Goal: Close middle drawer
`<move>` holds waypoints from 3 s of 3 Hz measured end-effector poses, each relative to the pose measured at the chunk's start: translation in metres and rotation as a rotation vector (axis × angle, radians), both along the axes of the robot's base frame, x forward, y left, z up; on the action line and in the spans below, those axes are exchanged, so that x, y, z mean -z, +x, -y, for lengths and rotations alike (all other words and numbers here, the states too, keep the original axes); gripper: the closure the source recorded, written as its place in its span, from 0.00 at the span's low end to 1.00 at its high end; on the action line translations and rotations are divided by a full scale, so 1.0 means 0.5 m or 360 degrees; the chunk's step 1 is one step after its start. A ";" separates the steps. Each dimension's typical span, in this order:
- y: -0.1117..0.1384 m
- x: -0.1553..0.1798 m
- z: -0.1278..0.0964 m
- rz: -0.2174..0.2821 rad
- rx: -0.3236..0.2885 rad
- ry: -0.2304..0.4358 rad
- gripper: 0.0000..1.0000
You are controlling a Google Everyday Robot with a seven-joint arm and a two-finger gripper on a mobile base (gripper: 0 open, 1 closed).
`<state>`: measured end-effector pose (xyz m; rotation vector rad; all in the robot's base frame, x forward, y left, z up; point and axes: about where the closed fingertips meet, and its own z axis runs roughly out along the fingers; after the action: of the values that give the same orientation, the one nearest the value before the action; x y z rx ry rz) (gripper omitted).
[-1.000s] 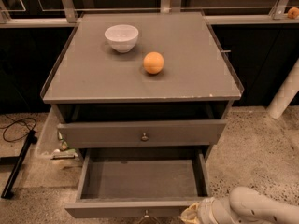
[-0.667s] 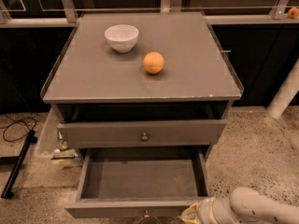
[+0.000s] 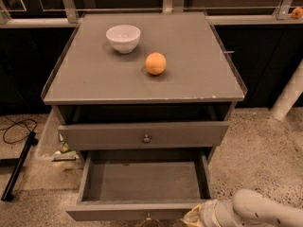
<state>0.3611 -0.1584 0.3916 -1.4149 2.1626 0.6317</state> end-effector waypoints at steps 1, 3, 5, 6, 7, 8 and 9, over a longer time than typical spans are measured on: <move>0.000 0.000 0.000 0.0001 -0.0001 0.0000 0.11; 0.091 -0.013 -0.036 0.0139 -0.0145 0.0070 0.00; 0.254 -0.060 -0.107 0.0343 -0.0333 0.0108 0.43; 0.260 -0.062 -0.106 0.0351 -0.0329 0.0107 0.38; 0.261 -0.062 -0.106 0.0351 -0.0329 0.0107 0.15; 0.279 -0.038 -0.100 0.0315 -0.0325 0.0096 0.00; 0.328 -0.025 -0.086 0.0292 -0.0322 0.0043 0.00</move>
Offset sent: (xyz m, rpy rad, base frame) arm 0.0251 0.0046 0.0033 0.0482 -0.0709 0.0686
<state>0.5250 -0.1155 0.4043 -1.6235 1.8791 0.5757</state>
